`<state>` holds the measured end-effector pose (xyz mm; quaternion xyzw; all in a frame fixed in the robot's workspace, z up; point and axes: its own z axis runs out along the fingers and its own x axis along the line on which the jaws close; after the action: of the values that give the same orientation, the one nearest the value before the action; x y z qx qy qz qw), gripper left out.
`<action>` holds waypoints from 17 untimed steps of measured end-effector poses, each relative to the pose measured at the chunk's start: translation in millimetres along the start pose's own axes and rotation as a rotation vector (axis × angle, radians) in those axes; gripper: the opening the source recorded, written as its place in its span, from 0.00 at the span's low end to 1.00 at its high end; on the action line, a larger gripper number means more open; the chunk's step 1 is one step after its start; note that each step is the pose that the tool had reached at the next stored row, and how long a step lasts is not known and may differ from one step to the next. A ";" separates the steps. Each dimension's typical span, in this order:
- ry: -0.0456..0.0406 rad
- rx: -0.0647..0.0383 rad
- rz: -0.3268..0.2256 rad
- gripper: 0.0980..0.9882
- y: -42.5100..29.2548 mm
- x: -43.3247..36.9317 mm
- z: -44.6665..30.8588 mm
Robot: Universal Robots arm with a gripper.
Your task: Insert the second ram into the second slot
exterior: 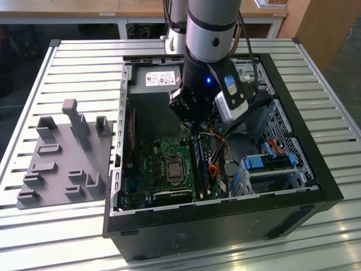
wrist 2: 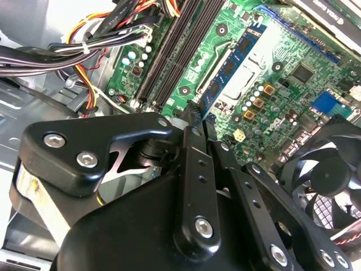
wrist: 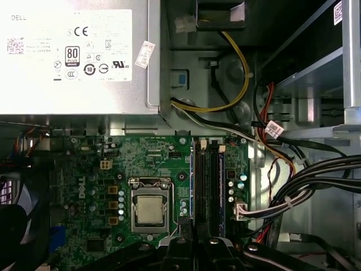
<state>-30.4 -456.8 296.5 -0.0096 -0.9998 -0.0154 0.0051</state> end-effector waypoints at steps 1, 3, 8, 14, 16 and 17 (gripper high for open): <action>0.0000 0.000 0.000 0.04 -0.1 0.0 0.4; 0.0001 0.000 0.000 0.04 -0.3 0.0 0.9; 0.0003 -0.001 0.000 0.04 -1.0 -0.1 2.1; 0.0021 -0.001 0.000 0.04 -1.5 -0.1 3.6; 0.0023 -0.001 0.000 0.04 -1.7 -0.1 4.2; 0.0023 -0.001 0.000 0.04 -1.9 -0.1 4.9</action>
<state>-30.4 -458.6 291.5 -0.0096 -0.9998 -0.0160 0.0062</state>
